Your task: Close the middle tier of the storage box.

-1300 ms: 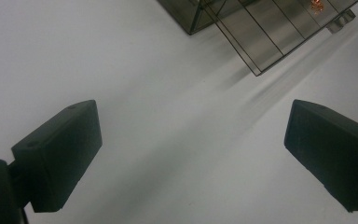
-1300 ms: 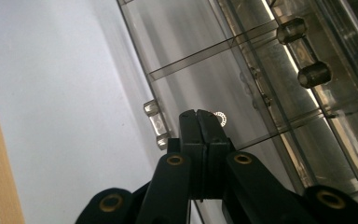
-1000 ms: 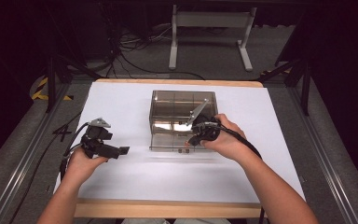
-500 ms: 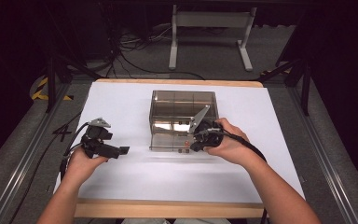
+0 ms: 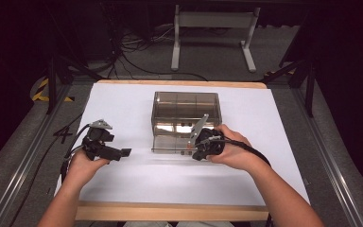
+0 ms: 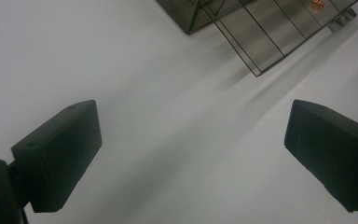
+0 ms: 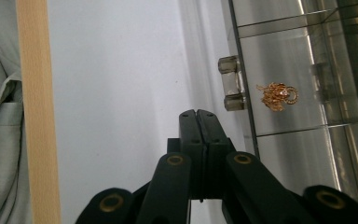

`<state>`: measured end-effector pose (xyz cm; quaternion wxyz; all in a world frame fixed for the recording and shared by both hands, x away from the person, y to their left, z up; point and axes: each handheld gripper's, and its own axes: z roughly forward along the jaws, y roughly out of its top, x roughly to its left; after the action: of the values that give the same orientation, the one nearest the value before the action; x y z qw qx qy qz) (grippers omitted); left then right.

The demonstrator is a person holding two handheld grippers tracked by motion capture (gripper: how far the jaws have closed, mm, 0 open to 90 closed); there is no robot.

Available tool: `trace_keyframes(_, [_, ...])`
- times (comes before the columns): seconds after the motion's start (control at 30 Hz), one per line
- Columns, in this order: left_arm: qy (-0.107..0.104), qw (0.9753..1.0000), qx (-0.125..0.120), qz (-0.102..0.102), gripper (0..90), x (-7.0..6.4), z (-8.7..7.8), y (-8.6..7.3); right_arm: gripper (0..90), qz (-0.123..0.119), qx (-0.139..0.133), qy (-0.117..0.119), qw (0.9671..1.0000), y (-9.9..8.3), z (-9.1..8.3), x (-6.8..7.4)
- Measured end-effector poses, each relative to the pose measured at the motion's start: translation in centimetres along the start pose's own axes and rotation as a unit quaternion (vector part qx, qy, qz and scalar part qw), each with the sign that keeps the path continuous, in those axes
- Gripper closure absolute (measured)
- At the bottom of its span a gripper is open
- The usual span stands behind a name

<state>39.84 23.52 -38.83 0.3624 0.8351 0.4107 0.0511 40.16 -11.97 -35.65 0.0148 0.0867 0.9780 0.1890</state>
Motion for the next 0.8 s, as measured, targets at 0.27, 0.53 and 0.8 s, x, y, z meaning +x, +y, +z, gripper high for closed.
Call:
trace_keyframes(0.27, [0.000,1.0000,0.001,0.001,4.6,0.0,0.0,0.0,90.0,-0.005,0.006,0.014,0.9999,-0.2,1.3,0.0])
trace_keyframes(0.53, [0.000,1.0000,0.000,0.001,4.6,0.0,0.0,0.0,90.0,-0.003,0.016,0.020,0.9997,-0.5,2.5,-0.2])
trace_keyframes(0.8, [0.000,1.0000,0.001,0.002,4.5,0.0,-0.1,-0.1,90.0,0.004,0.022,0.013,0.9997,-0.8,3.2,-0.7])
